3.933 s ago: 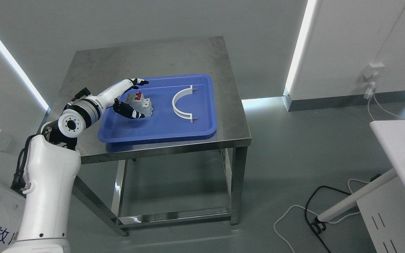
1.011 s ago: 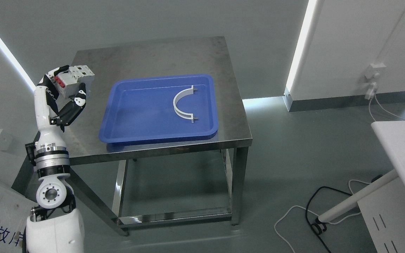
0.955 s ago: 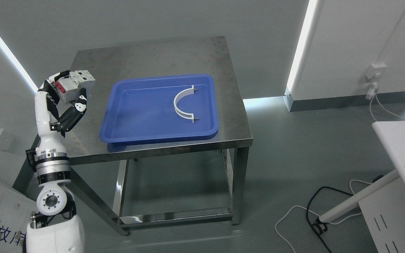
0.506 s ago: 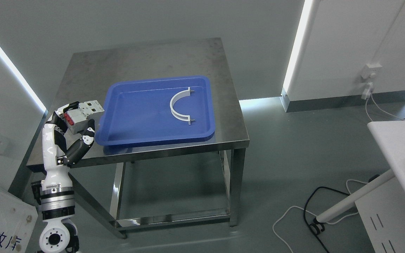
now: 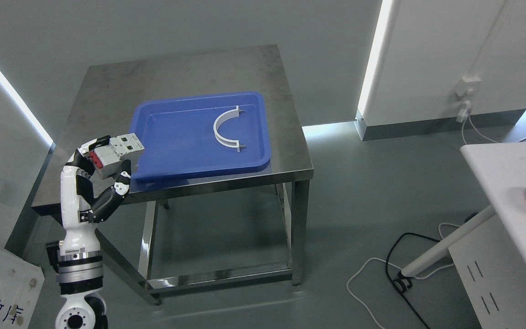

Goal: Place circuit breaker on shelf
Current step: 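Hold the breaker in the left hand while turning toward the bin shelf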

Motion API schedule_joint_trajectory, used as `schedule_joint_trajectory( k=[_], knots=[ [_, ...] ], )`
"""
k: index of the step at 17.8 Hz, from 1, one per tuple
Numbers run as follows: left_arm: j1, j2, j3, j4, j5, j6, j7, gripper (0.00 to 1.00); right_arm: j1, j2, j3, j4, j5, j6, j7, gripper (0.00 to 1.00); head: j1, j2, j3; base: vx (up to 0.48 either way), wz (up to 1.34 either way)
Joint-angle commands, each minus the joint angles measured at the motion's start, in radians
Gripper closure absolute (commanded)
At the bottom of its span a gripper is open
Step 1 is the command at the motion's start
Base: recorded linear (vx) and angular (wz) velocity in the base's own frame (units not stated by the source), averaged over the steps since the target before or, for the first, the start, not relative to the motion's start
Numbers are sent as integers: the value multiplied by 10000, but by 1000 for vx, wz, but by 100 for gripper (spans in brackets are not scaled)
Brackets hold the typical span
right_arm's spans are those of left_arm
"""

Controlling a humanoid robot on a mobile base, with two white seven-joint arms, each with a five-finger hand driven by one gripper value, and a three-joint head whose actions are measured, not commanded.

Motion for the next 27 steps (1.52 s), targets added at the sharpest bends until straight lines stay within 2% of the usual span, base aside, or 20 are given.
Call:
schedule_joint_trajectory(
  k=[1,19,27],
  knots=[
    [61,126,-288,-306,218,-186,-4,89,155,-175,0,1,8,-333,6,0,0,0,0,-124,-160],
    [-184,126,-380,-306,479,-1015,-633,89,155,-175,0,1,-7,-333,6,0,0,0,0,-146,-337],
    [-200,126,-672,-306,494,-1199,-633,89,155,-175,0,1,-7,-333,6,0,0,0,0,-221,24]
  ],
)
